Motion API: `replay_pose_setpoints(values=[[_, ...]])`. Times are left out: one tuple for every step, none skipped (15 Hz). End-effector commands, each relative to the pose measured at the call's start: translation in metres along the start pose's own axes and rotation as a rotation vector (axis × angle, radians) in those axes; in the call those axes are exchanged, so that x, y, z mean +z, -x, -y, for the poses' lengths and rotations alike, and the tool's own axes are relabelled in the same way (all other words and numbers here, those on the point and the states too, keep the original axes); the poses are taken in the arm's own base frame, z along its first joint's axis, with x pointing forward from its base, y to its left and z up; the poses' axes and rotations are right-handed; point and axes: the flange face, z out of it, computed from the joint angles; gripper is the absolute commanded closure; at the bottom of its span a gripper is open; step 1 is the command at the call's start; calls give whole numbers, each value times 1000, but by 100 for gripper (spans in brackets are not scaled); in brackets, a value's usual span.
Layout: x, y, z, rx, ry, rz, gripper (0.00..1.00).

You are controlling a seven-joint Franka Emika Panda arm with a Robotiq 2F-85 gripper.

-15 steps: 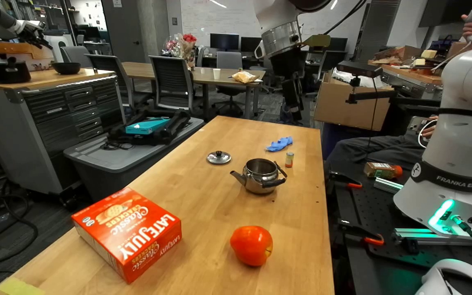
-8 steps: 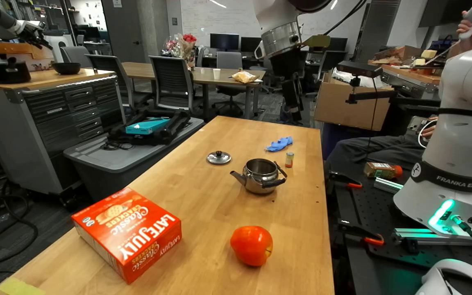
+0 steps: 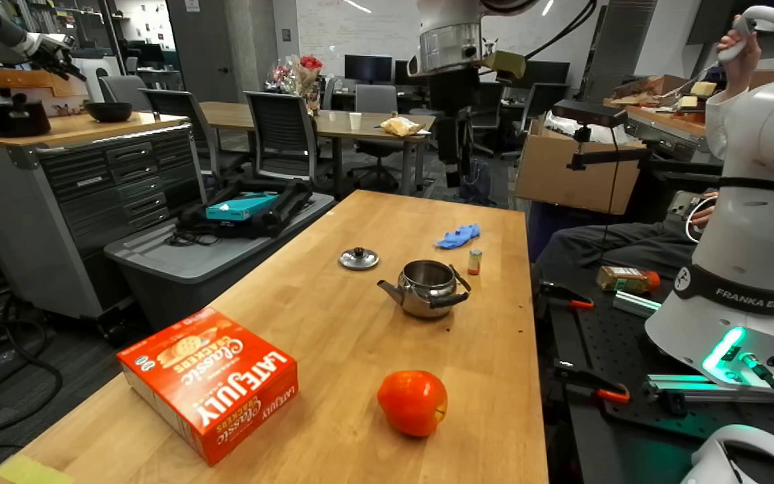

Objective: Take the lid and cover the teapot

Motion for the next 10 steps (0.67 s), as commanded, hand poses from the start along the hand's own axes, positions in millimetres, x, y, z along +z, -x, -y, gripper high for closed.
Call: replay_pose_setpoints(values=[[-25,-17,-6,57,-64,-89,0],[-29,-23,-7,65,-77,-101,0],[-34,-29,-8,71,-91,-111,0],[-38,-36,-9,78,-101,-117,0],[-41,-43,-9,84,-108,-125,0],[-45,-51,-10,97,-118,-137,0],[-47,-58,-11,106,-121,-148,0],[-50,-66,-11,124,-129,-167,0],[-51,-73,-12,138,-130,-179,0],[-52,-81,-12,153,-128,-192,0]])
